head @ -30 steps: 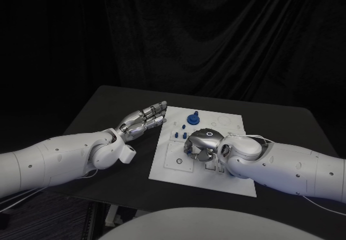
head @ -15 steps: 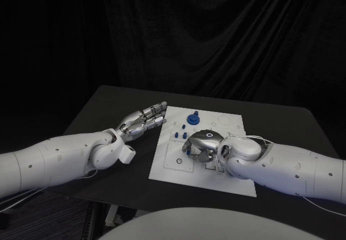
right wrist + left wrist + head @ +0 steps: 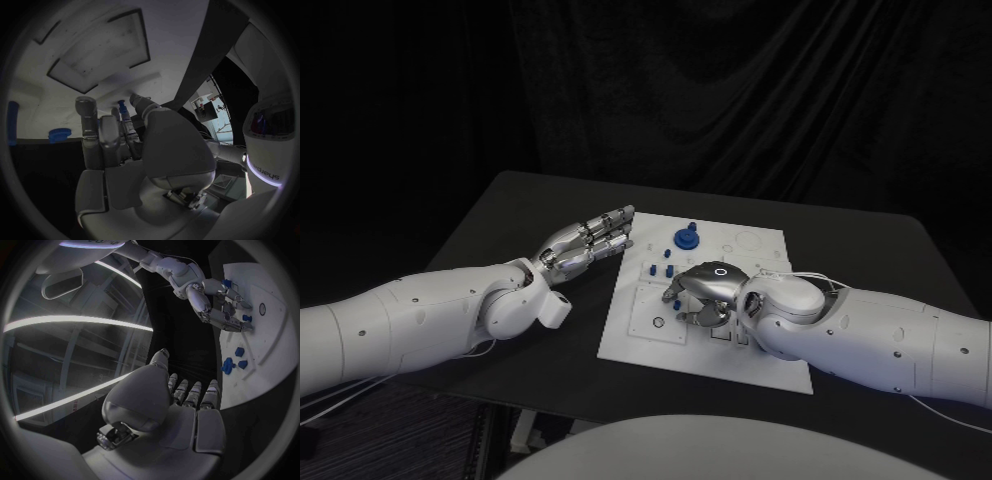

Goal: Assemble the parts on the task board

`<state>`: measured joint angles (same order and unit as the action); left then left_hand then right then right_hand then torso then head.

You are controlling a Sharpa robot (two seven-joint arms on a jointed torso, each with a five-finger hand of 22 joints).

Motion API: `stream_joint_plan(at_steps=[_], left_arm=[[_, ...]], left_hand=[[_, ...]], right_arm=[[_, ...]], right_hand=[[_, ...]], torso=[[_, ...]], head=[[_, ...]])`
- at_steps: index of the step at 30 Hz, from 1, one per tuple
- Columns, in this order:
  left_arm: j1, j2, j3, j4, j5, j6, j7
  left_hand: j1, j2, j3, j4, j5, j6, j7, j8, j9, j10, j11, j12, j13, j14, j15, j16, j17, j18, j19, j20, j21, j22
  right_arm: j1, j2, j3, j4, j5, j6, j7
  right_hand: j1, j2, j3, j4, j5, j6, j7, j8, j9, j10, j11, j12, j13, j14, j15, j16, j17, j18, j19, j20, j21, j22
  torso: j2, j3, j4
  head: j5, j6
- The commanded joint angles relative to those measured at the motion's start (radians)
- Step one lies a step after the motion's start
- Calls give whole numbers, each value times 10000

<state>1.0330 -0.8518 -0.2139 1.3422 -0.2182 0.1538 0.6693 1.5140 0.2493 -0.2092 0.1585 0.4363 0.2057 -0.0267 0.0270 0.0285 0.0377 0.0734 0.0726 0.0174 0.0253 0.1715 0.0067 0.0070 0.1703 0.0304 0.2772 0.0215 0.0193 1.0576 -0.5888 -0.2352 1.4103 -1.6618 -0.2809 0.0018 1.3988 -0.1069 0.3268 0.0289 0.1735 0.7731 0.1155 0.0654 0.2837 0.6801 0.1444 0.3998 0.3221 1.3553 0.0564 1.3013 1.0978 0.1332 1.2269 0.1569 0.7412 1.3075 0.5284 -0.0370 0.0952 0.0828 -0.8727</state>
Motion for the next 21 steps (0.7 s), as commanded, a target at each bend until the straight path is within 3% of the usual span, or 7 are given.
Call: stream_joint_plan(at_steps=[1,6,8,9,12,16,21], left_arm=[[-20,21,11,5,65,143,71],[-26,13,11,9,65,128,84],[-28,3,11,12,65,119,91],[-28,-3,11,15,65,112,94],[-30,-19,11,22,65,93,102],[-31,-33,11,30,66,67,103],[-32,-43,10,37,66,40,103]], left_hand=[[-109,13,1,-85,-61,-21,79,25,10,-54,-15,37,0,-11,40,54,8,48,-55,-1,-28,-11],[-109,13,1,-85,-61,-21,79,25,10,-54,-15,37,0,-11,40,54,8,48,-55,-1,-28,-11],[-112,17,2,-86,-55,-3,77,29,12,-53,-10,39,1,-13,26,52,8,106,177,21,126,102],[-115,15,1,-91,-57,-4,74,28,12,-51,-12,42,1,-15,29,52,7,57,-63,-2,-31,-14],[-115,15,1,-91,-57,-4,74,28,12,-51,-12,42,1,-15,29,52,7,57,-63,-2,-31,-14],[-125,22,0,-81,-30,8,77,30,14,-46,-7,50,3,-12,16,53,8,110,164,12,123,100],[-127,25,-2,-74,1,32,83,33,16,-39,-5,60,4,-7,27,56,9,46,-68,-16,-32,-15]], right_arm=[[-39,-123,-15,113,-75,-145,-186],[96,-479,10,492,-75,-498,-191],[250,-685,19,712,-75,-629,-189],[361,-817,23,852,-70,-694,-195],[751,-1229,30,1283,122,-839,-218],[1405,-1899,31,1874,436,-749,-349],[1823,-2499,20,2143,547,-525,-589]], right_hand=[[184,0,-138,10,-26,-76,16,31,-29,-340,28,85,48,-130,7,-103,-97,161,-131,7,-200,590],[451,29,-439,58,100,-132,7,41,-100,-1580,195,-24,-79,-390,29,-222,-333,227,-394,29,-718,515],[585,-17,-631,186,126,-282,-99,6,-192,-2260,244,-252,-329,-486,-18,-294,-475,250,-432,3,-835,506],[674,-45,-748,330,120,-299,-151,17,-241,-2462,221,-315,-483,-552,-58,-376,-600,259,-471,-16,-959,481],[789,-86,-874,533,113,-321,-179,23,-303,-2564,211,-326,-653,-534,-68,-380,-611,257,-442,-40,-972,483],[881,39,-948,796,157,-240,-58,61,-395,-2152,231,-70,-843,-299,-38,-185,-359,187,-182,-29,-636,577],[734,156,-1057,953,90,60,-21,145,-473,-970,89,499,-927,12,35,66,-37,84,220,11,-59,720]], torso=[[-3,-4,-3],[-7,-5,6],[-6,-5,12],[-4,-6,12],[-7,-6,10],[-19,-10,11],[-16,-12,-3]], head=[[-5,1],[-16,1],[-15,1],[-14,1],[-30,1],[-33,1],[-34,1]])
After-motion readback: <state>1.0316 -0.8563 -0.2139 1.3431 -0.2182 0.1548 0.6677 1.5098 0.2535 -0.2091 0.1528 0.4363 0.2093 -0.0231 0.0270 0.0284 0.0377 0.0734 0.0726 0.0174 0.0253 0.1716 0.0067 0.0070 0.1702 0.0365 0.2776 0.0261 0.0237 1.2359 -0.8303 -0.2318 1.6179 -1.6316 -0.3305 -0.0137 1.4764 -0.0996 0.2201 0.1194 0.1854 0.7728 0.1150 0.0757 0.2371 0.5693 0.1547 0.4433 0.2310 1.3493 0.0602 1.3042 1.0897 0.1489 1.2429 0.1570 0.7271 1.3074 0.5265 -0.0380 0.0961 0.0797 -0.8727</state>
